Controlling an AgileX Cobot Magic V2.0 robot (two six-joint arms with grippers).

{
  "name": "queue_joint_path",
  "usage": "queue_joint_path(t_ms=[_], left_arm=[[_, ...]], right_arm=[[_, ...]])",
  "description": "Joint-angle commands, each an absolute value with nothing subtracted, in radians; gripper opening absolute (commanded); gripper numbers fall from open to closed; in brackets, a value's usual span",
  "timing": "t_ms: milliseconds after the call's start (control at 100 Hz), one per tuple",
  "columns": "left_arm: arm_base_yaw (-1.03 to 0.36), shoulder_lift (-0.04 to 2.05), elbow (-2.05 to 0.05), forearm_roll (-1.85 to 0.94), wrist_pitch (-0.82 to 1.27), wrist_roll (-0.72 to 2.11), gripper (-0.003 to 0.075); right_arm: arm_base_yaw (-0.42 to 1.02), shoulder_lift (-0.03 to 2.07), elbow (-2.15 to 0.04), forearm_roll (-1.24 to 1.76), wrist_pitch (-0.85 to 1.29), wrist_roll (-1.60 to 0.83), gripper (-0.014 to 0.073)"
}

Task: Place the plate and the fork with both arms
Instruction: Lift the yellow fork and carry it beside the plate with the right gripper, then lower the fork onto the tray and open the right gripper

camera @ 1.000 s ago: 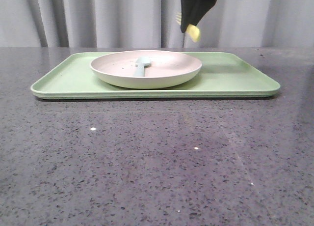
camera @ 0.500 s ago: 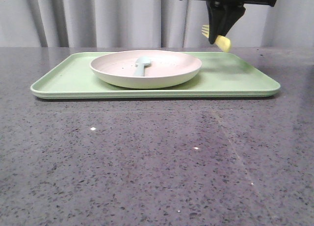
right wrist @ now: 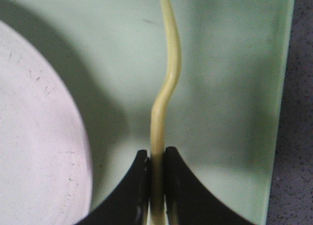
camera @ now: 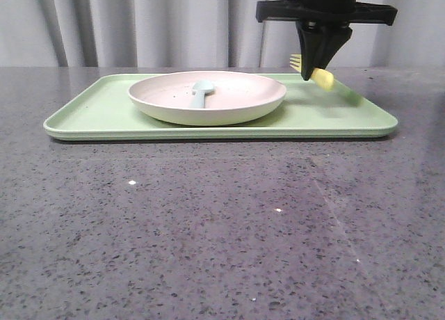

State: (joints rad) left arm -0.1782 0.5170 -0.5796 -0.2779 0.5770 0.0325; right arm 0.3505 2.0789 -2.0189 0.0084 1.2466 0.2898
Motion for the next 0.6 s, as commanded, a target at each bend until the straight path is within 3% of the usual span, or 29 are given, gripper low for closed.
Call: queue_joint_path(t_ms=[0,80,180,590], left_arm=[[-0.175,0.519,-0.609,-0.295,0.499,0.026,-0.002],[-0.175,0.519,-0.609,-0.295,0.499,0.026,-0.002],[-0.175,0.519,-0.609,-0.295,0.499,0.026,-0.002],[-0.175,0.519,-0.609,-0.295,0.499,0.026,-0.002]], right_arm=[[0.343,2.03,-2.04,0.011,1.338,0.282,0.0107],[0.343,2.037,-2.04,0.012,1.341,0.282,0.0232],[0.343,2.037,-2.04,0.012,1.341,0.282,0.0322],[0.343,2.016,-2.04,0.006,1.332,0.282,0.0328]])
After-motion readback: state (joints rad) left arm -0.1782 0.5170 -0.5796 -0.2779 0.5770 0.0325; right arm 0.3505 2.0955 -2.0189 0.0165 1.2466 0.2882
